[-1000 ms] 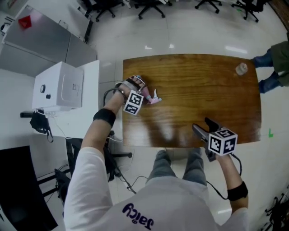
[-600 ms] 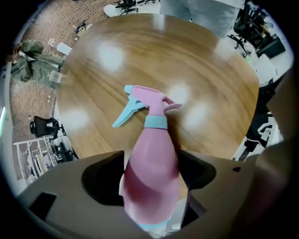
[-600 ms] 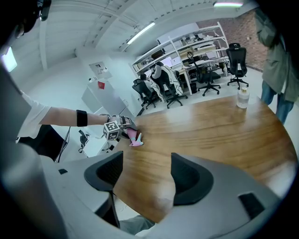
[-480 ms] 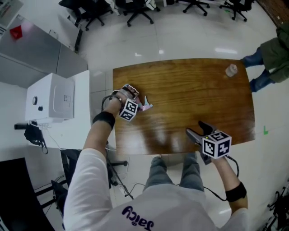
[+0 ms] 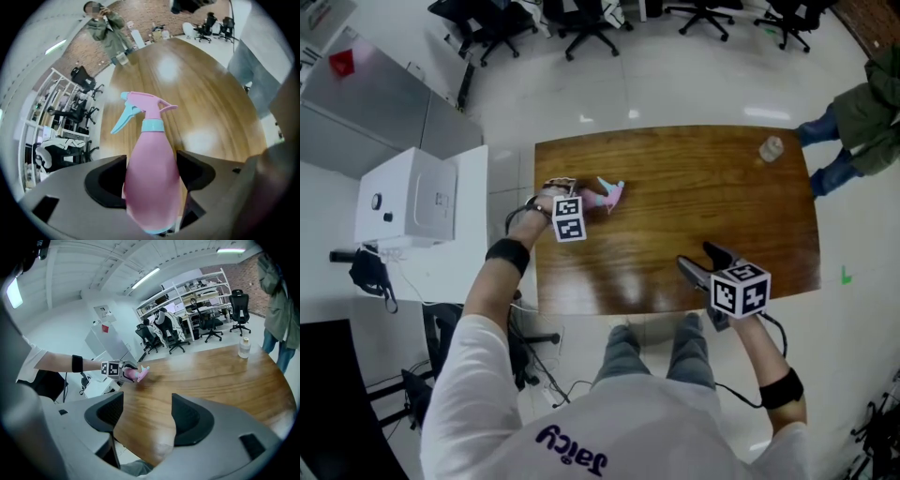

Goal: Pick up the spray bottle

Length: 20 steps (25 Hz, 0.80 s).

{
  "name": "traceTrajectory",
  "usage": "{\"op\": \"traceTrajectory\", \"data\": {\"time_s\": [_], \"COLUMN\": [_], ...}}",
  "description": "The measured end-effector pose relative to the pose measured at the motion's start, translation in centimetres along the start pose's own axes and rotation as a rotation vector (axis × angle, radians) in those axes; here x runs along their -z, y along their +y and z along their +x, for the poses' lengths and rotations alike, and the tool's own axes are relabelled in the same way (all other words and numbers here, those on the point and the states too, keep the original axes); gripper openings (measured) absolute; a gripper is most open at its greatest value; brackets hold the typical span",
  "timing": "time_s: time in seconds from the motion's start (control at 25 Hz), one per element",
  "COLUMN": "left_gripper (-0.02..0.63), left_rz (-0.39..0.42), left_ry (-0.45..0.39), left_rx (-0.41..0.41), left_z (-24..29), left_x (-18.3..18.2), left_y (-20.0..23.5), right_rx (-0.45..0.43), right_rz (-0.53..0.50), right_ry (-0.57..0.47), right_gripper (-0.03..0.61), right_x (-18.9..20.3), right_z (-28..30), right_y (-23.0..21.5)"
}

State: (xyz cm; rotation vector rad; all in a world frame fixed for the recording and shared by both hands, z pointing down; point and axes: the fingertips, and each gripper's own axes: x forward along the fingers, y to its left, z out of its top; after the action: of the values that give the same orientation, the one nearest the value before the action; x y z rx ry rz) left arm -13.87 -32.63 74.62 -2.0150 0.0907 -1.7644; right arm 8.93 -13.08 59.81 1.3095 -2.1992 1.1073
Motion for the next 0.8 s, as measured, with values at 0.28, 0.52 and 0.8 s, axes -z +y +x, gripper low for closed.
{"op": "traceTrajectory", "data": {"time_s": [0.28,0.52,0.8], "left_gripper": [0.345,0.345,0.345], "left_rz": [-0.38,-0.653,-0.869], "left_ry": [-0.189,-0.368,-0.552], "left_rx": [-0.169,-0.324,-0.468], "left_z": [-7.5,-15.9,-25.0], "left_x": [-3.7,-6.0,-8.4], "left_y": [3.9,6.8,6.9], "right_rx": [-0.021,-0.011,0.056], "right_rz": [-0.05,-0.104,-0.23], "right_ry": [-0.093,-0.191,-0.393], "right_gripper": [0.328,0.328,0.328], "right_x": [-3.8,-7.2,-10.9], "right_z": [-1.1,-3.6,-8.0], "right_y": [1.6,1.8,0.4]}}
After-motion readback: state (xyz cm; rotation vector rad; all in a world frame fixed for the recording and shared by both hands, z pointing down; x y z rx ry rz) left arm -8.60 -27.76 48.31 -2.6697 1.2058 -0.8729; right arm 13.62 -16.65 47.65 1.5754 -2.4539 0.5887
